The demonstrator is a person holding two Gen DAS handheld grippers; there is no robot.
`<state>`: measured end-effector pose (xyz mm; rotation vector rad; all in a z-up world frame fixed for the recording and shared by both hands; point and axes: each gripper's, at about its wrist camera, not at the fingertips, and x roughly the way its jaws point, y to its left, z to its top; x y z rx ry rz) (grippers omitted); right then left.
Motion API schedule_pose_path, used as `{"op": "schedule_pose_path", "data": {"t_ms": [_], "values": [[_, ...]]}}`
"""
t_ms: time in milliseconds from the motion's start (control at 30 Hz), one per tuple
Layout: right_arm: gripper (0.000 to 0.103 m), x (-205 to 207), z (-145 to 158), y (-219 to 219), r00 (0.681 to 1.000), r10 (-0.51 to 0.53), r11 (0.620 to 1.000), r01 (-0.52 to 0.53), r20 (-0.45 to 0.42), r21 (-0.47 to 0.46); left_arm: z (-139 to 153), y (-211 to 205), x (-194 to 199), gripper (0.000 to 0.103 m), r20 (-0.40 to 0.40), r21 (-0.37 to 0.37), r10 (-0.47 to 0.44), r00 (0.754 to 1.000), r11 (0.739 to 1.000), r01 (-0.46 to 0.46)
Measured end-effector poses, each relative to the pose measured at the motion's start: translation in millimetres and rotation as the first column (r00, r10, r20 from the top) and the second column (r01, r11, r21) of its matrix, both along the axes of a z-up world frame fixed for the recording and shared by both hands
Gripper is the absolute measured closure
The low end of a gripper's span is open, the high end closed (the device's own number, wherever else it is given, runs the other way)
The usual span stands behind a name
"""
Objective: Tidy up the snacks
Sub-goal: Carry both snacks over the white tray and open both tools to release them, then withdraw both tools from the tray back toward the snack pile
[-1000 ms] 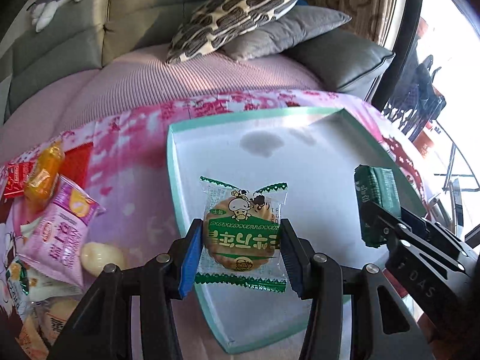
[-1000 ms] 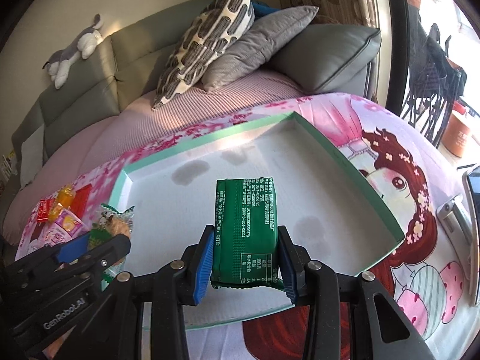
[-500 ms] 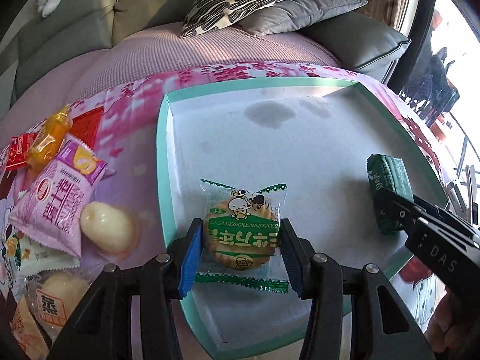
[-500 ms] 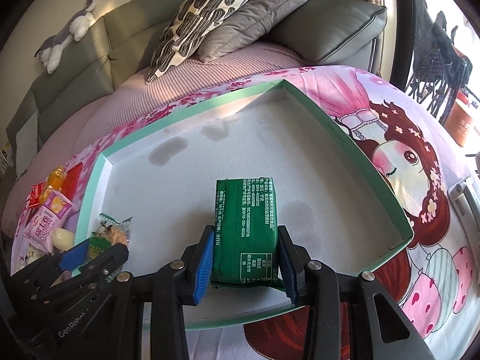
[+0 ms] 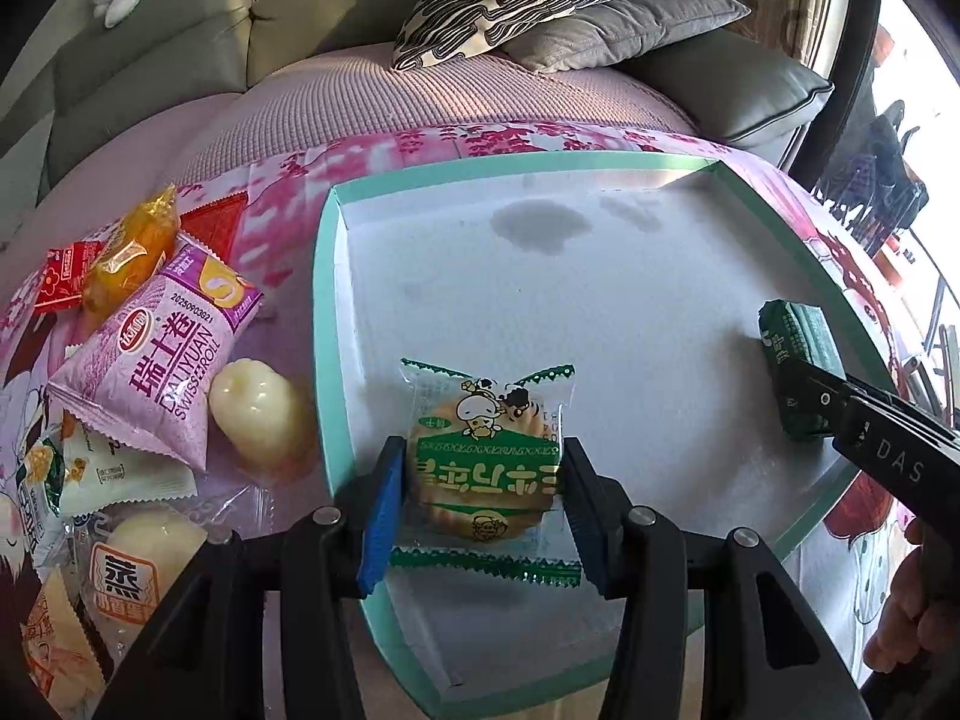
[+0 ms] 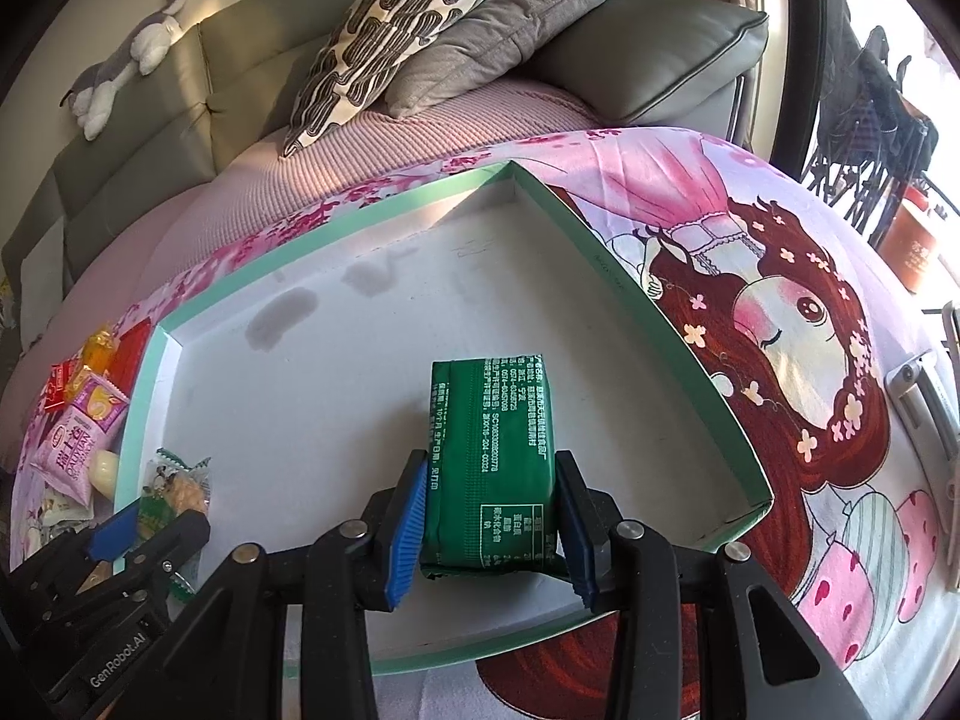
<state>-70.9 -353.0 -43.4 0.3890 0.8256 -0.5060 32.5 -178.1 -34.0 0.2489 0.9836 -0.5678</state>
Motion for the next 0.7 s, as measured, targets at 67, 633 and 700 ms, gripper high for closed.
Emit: {"op": "schedule_pose_path", "data": {"t_ms": [67, 633, 700], "values": [[0.056, 1, 0, 1, 1.000, 0.008, 1.000, -0.008, -0.008, -0.008, 1, -2, -1, 0.051, 0.014, 0.013, -0.004, 1.000, 1.000, 0.003], [0.017, 2, 13, 19, 0.995, 0.078, 0.994, -0.074, 0.055, -0.077, 27, -4, -15, 0.018, 0.045, -0.032, -0.048, 0.998, 0.998, 0.050], [0.013, 1, 16, 18, 0.994, 0.073, 0.995, -0.068, 0.076, -0.074, 32, 1, -14, 0.012, 0.060, -0.031, -0.027, 0.998, 0.999, 0.029]]}}
